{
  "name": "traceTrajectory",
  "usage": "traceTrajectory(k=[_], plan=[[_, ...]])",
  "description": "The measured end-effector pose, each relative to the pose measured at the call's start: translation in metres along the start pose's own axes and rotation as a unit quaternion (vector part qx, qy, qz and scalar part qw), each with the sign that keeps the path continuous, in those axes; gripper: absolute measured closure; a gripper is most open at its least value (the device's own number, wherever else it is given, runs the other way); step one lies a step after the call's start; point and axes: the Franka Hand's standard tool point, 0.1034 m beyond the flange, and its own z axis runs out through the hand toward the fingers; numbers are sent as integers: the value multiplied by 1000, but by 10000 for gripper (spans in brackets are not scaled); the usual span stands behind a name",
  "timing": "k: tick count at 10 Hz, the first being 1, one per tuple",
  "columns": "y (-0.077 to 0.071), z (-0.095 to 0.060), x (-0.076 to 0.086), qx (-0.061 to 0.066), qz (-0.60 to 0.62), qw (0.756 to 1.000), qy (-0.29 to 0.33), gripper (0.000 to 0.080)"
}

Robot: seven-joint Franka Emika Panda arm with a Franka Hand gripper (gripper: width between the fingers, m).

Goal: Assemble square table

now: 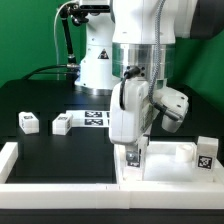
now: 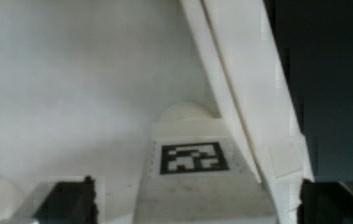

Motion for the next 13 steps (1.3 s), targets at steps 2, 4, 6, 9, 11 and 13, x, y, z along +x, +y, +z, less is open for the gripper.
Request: traceTrajectory(k=[2,4,6,9,11,13], plan=[[1,-7,-8,3,-139,990,10,159],[-1,-33,-13,3,-221,975,0,151],[-2,-55,-11,2,-213,977,-9,150],[-1,-50,-11,0,-214,977,-7,150],[6,-53,-22,2,-148,989,-15,150],[40,-57,-50,3,-89,996,-22,150]])
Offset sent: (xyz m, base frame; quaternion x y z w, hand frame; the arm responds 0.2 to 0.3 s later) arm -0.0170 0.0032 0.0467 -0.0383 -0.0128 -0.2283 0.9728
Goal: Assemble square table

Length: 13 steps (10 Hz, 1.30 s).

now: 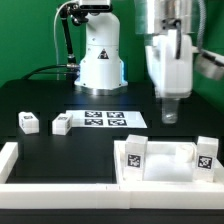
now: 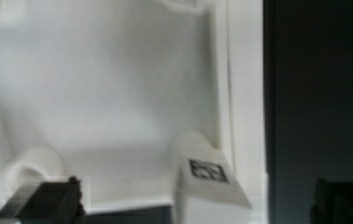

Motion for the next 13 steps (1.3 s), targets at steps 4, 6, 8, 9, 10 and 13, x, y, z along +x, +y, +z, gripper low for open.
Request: traceTrajectory(k=[4,6,8,9,10,13], plan=[[4,3,-5,1,-3,1000,2,150],[18,13,-4,-4,-15,1000,7,150],[47,23,-2,-22,-27,999,9,150],[50,25,-5,-24,-28,999,10,150],[50,25,-5,-24,-30,999,10,150],[54,29,-6,-21,-29,999,12,150]])
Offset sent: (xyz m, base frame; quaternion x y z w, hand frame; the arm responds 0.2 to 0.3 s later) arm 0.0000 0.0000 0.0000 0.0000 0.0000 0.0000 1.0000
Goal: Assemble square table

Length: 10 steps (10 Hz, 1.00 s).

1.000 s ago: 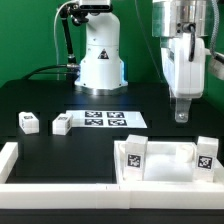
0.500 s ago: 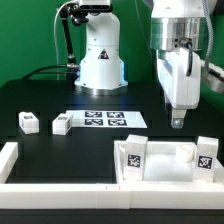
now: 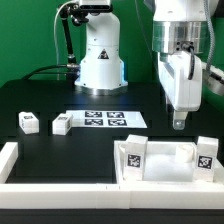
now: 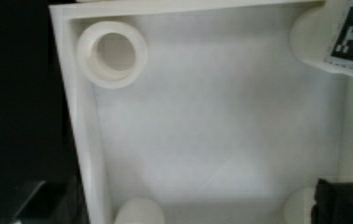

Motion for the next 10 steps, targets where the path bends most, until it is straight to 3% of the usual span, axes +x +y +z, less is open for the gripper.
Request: traceTrajectory(k=[1,3,4,6,7,8,9,10], plan=[[21,14,0,0,-6,1000,8,150],[65,44,13,-14,-23,999,28,150],[78,62,16,-23,-27,999,41,150],[84,82,16,-31,-33,997,55,150],[80,84,16,-27,-34,997,57,150],[72,85,13,4,-36,998,59,150],[66,84,11,50,-41,996,61,150],[69,85,9,58,-41,996,61,150]])
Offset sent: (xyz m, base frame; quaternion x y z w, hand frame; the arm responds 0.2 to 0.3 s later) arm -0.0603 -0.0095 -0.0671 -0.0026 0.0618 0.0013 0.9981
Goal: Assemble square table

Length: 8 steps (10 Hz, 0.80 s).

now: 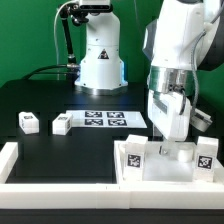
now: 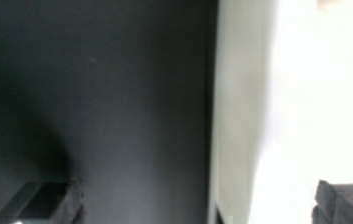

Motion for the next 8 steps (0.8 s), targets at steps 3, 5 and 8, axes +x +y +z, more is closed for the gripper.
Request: traceTrajectory(k=[3,5,8], plan=[[1,1,0,-5,-7,1000,-2,150],[1,1,0,-5,-9,1000,-2,409],[2,1,0,-6,-14,1000,-2,719]])
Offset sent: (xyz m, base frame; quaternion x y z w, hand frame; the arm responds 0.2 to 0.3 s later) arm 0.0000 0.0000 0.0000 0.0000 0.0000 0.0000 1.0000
